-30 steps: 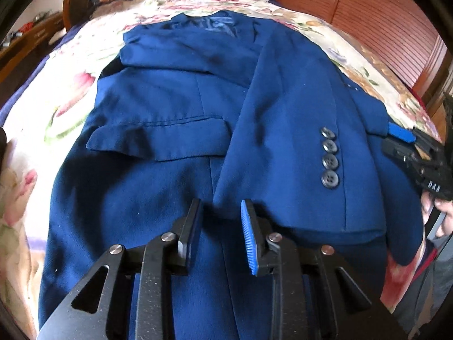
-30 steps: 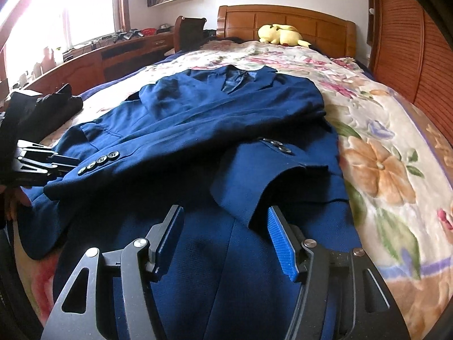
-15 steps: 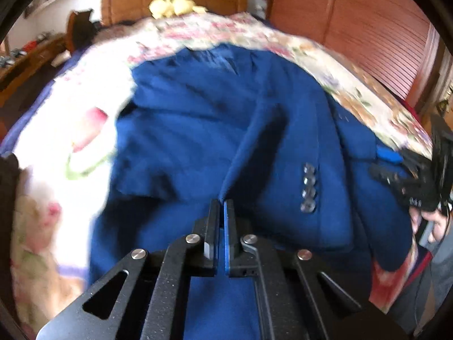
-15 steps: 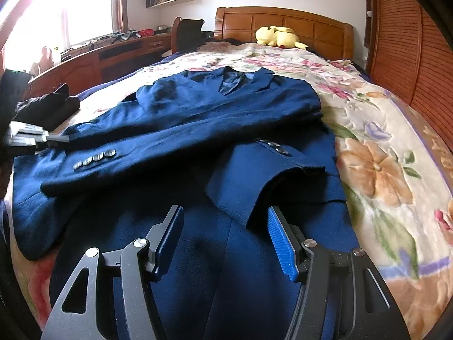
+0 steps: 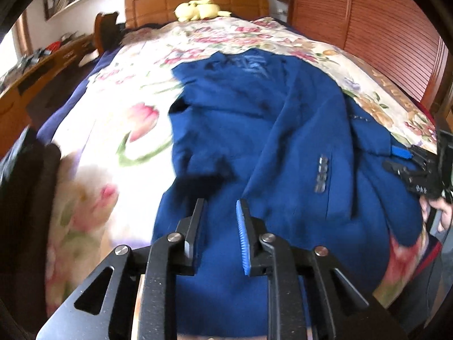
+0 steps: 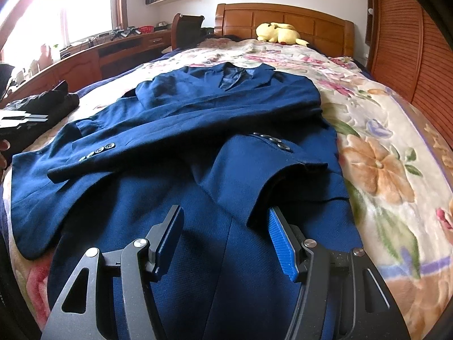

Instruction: Fold large clothes

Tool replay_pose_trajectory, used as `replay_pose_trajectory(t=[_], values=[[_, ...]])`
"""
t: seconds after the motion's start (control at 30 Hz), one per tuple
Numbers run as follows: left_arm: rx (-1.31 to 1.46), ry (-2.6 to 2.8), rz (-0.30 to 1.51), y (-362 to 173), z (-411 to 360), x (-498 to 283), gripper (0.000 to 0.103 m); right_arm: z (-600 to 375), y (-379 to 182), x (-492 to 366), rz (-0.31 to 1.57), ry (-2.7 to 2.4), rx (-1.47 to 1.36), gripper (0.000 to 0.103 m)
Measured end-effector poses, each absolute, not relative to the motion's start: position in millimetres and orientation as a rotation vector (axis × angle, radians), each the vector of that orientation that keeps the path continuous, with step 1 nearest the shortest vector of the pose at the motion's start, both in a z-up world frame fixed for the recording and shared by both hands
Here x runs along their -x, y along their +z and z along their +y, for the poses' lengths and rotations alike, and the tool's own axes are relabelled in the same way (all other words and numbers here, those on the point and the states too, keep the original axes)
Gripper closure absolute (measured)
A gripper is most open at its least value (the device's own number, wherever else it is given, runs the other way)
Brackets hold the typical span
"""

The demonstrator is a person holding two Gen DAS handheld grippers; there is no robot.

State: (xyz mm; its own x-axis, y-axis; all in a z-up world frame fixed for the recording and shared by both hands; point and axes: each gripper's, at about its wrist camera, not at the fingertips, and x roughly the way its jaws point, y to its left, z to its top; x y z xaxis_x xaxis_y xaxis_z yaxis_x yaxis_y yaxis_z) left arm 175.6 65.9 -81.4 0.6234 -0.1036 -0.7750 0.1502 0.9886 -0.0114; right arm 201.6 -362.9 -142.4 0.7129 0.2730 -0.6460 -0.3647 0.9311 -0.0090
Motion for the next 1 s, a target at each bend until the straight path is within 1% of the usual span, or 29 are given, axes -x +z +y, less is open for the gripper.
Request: replay_pose_trajectory(t=[0.23,0.63,0.8,1.0], values=[[-0.083,-0.039,0.919,-90.9,101.9,-135.3,0.079,-362.8,-143.5,-203.3,0.702,0.356,0.151,0.04],[-0.057,-0.047,0.99,-124.9,112.9,-135.4,0.077,-361.6,-145.1,-206.0,0.712,0.338,0.171,0.04],[-0.019,-0.044,0.992,-131.9,117.3,-138.5,0.076,-363.7,-145.0,-206.8,0.714,0.341,0.178,0.04],[-0.038,-0.037,0.996,-135.7,115.5,-143.2,0.076,-366.6,-144.8,-208.9,0.73,0.345,0.166,0.041]])
